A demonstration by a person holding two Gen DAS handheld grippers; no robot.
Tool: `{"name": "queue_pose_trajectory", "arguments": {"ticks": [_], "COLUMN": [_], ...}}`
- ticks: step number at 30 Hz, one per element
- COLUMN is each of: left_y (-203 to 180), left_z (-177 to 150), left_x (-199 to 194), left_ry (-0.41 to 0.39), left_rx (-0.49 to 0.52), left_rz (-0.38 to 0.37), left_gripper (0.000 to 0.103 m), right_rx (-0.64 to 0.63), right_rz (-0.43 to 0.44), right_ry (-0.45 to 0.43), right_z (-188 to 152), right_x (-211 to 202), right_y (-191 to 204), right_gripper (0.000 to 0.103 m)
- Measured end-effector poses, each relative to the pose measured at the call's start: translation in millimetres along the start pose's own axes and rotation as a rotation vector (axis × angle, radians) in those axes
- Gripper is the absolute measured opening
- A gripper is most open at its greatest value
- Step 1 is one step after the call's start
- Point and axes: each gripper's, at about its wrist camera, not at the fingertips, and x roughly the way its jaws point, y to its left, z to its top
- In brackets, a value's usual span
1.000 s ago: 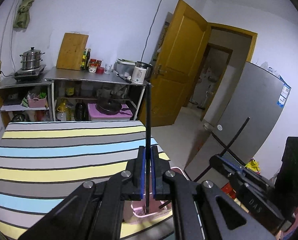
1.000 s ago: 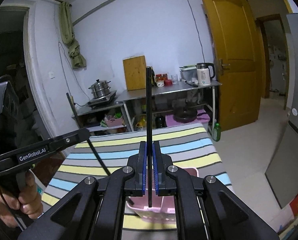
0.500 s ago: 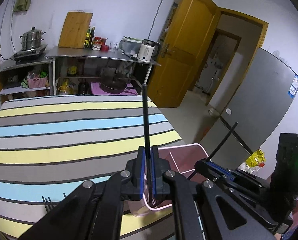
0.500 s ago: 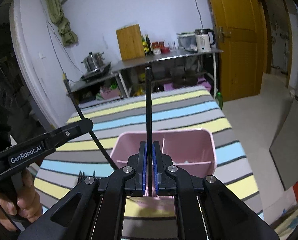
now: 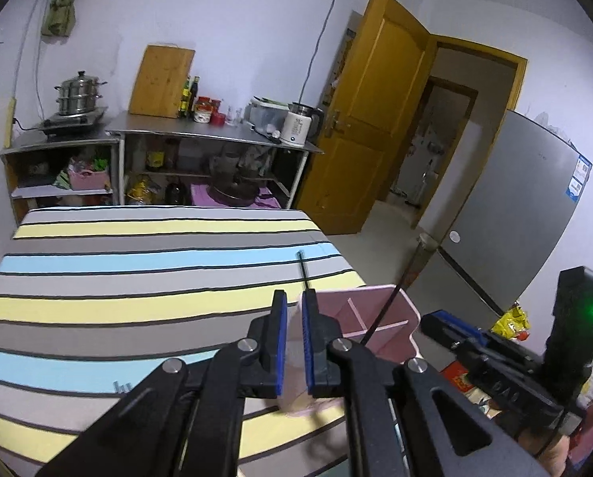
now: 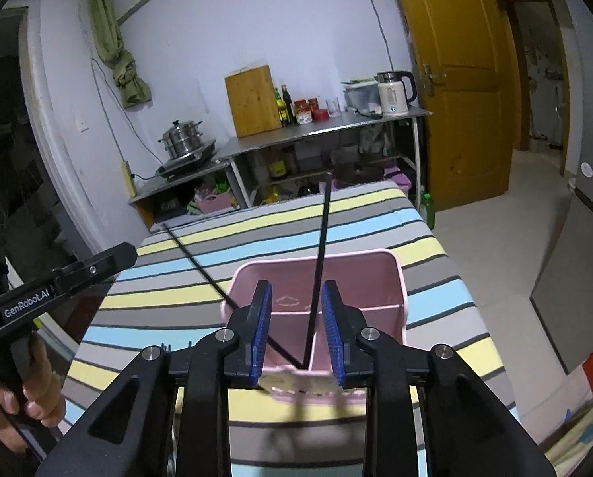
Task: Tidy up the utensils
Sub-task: 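Open the right gripper to drop the chopsticks into the caddy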
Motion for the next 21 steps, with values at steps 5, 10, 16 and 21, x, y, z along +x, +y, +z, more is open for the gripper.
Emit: {"name": "queue_pose_trajectory", "arguments": {"ticks": [5,10,16,21], "left_y": [20,45,71,92], "left_z": [-25,-57,-98,-129], "left_x": [-24,-37,-38,-25], "left_ry": [-0.016,-0.003,0.043,0.109], "left_rx": [-0.001,-0.045,-0.097,-0.143], "left_rz": [0.051,0.112,0.171,0.197], "left_gripper": [0.008,0.008,0.008,0.008], "right_rx": [-0.027,-0.081,-0.118,-0.139], "right_rz": [0.026,0.071,0.112,0.139], "right_ry": [-0.016,0.006,0.060,0.118], "right_z": [-21,-46,-74,-96], "right_x": [-18,-21,-8,9], "right_y": [20,45,65,75], "right_gripper": [0.027,0.027,0.027,0.027]}}
